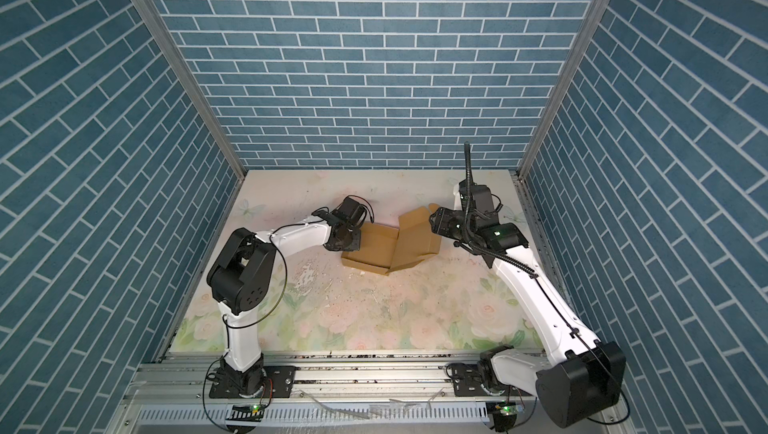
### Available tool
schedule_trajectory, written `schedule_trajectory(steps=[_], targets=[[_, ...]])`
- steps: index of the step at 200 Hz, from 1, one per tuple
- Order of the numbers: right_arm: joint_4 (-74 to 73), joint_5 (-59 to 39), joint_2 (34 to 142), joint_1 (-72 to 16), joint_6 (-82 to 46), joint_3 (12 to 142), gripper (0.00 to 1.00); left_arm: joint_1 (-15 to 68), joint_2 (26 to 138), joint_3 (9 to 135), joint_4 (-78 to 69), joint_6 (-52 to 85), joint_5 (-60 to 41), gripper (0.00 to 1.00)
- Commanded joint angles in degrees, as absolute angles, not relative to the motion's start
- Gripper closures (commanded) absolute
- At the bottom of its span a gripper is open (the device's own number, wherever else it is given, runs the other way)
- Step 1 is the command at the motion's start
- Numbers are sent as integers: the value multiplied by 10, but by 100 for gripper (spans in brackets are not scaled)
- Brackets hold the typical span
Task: Fold the paper box
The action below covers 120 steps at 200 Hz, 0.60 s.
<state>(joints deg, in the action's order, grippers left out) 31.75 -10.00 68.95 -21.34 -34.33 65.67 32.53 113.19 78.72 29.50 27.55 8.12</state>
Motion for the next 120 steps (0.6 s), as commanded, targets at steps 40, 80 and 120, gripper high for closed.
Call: schedule_trajectory(steps=[40, 80, 120], targets=[[291, -138, 712, -211, -381, 622, 51, 324, 1110, 780, 296, 280, 93, 81], [274, -137, 717, -210, -388, 603, 56, 324, 1111, 779, 294, 280, 91, 81], [235, -130, 714, -210, -406, 582, 71, 324, 1104, 774, 291, 280, 99, 81]])
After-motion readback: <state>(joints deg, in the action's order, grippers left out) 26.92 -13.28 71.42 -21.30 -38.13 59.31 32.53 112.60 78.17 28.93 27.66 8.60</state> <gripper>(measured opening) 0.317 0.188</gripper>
